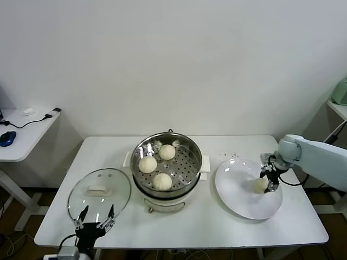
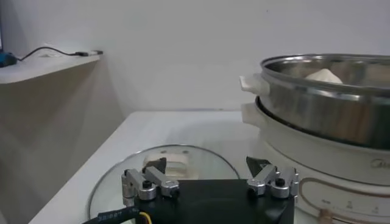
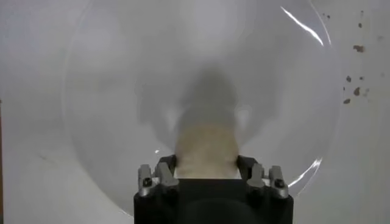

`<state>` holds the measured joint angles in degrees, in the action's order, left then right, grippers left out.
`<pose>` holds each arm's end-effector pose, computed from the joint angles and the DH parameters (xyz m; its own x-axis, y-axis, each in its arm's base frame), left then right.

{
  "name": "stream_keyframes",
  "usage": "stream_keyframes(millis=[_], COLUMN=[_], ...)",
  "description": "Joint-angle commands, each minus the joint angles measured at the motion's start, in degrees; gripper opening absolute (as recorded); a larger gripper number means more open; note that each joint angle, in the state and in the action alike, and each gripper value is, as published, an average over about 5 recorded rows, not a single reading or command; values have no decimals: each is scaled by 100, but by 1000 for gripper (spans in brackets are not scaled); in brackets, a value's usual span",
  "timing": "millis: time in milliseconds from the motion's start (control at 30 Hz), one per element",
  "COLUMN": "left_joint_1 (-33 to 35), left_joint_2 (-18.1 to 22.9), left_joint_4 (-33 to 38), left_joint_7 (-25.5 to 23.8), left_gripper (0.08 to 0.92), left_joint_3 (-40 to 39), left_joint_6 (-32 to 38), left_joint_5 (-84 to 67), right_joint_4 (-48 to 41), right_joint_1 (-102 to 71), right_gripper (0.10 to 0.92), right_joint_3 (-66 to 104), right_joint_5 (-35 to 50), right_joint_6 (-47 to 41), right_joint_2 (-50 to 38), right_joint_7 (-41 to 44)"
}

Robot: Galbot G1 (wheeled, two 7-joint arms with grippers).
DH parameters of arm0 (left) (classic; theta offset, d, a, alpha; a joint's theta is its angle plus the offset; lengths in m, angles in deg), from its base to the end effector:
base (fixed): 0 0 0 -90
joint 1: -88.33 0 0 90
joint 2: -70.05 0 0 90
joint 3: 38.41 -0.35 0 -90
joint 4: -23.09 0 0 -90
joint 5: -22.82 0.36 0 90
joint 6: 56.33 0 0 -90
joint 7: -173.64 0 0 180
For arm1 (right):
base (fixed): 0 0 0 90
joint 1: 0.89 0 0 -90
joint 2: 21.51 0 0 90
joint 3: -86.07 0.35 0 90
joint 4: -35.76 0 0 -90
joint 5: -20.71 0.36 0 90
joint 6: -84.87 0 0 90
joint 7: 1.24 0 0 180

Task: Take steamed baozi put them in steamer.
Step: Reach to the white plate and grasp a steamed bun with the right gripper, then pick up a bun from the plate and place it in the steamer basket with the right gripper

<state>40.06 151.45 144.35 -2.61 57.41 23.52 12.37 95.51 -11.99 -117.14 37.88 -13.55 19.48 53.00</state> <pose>0.1242 0.0553 -0.3207 -0.9363 -0.0731 0.3436 -0.0696 0.9973 0.0224 0.5301 -0.2136 -0.2289 -0.0745 -0.0251 0.9969 -0.9969 0.0253 -0.0739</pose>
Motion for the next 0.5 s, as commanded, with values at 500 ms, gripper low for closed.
stream_keyframes(millis=[500], left_joint_1=[-172], left_joint_2=[-38], left_joint_4=[152], left_joint_7=[-15], left_gripper=[823], left_joint_3=[-210], left_joint_6=[-5], left_joint_5=[92], right_joint_4=[3225], right_joint_1=[5638], right_gripper=[662], right_joint_3=[-2889], right_joint_5=[4325], right_joint_6=[-992], right_joint_2=[1483], right_joint_7=[-360])
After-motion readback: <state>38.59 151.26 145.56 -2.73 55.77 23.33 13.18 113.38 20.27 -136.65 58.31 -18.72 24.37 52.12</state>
